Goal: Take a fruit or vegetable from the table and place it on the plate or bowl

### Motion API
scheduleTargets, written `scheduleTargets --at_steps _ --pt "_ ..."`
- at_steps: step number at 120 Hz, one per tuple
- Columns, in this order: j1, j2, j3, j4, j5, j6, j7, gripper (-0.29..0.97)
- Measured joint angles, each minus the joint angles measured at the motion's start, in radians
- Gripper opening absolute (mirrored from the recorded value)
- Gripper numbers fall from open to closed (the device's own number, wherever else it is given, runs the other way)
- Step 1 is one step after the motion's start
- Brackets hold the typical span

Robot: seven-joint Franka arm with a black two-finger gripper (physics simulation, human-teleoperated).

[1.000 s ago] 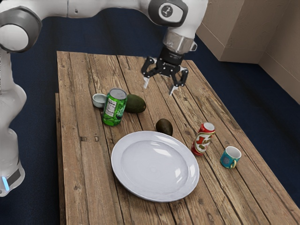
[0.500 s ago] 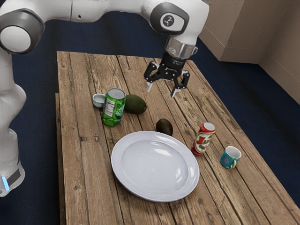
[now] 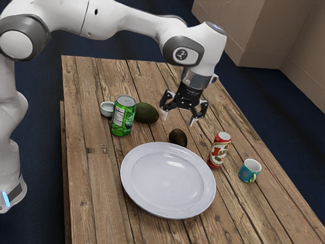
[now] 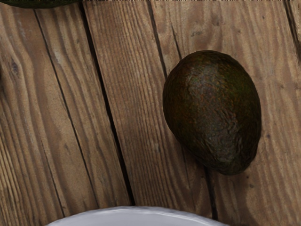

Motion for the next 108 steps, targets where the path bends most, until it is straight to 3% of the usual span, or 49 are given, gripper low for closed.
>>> scheduleTargets --at_steps 26,66,108 --pt "0.035 -0.001 0.000 -0.012 -0.016 0.043 0.022 0.68" --pt "0.162 0.007 -0.017 -0.011 -0.029 0.061 0.091 0.68" --pt "0.095 0.008 -0.029 -0.011 -0.027 0.078 0.164 0.68"
